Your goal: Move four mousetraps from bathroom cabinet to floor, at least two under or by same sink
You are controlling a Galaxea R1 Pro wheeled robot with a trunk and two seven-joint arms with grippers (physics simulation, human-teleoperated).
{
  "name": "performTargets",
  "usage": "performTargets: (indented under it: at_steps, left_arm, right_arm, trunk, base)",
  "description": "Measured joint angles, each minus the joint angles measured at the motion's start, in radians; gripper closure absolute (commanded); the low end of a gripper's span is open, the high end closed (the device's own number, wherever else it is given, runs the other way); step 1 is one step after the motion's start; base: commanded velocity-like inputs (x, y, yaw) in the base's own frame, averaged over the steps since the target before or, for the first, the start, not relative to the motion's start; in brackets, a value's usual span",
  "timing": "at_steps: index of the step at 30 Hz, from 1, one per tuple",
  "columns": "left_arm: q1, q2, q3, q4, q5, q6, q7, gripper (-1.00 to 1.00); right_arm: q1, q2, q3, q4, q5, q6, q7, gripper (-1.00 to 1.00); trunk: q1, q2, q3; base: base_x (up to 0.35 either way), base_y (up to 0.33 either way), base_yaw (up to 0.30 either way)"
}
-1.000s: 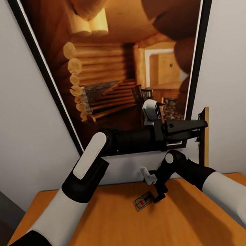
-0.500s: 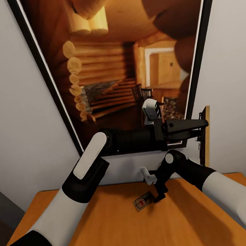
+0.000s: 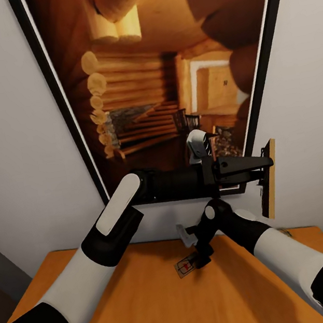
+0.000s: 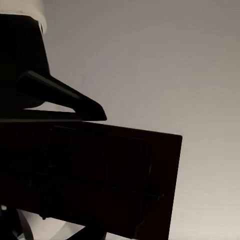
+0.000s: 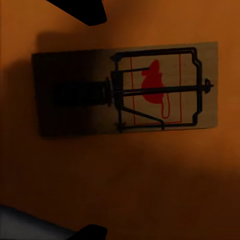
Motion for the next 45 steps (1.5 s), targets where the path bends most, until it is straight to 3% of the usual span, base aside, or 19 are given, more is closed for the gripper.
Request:
performTargets:
  at_steps: [23,32,45]
  left_arm:
    - [0.000,0.000,0.000,0.001,0.000,0.000,0.000,1.00]
    - [0.000,0.000,-0.001,0.002,0.000,0.000,0.000,1.00]
    - [0.000,0.003,-0.002,0.002,0.000,0.000,0.001,1.00]
  right_arm:
    - [0.000,0.049,0.000,0.001,0.007,0.000,-0.001,-1.00]
    - [0.001,0.073,-0.001,0.060,0.005,-0.002,-0.002,-1.00]
    - [0.002,0.080,-0.002,0.079,0.004,-0.001,-0.001,-1.00]
  trunk:
    - [0.004,-0.007,-0.003]
    - [0.004,-0.007,-0.003]
    - [0.019,-0.035,-0.016]
  base:
    - [0.000,0.000,0.000]
    - [0.000,0.000,0.000]
    - [0.000,0.000,0.000]
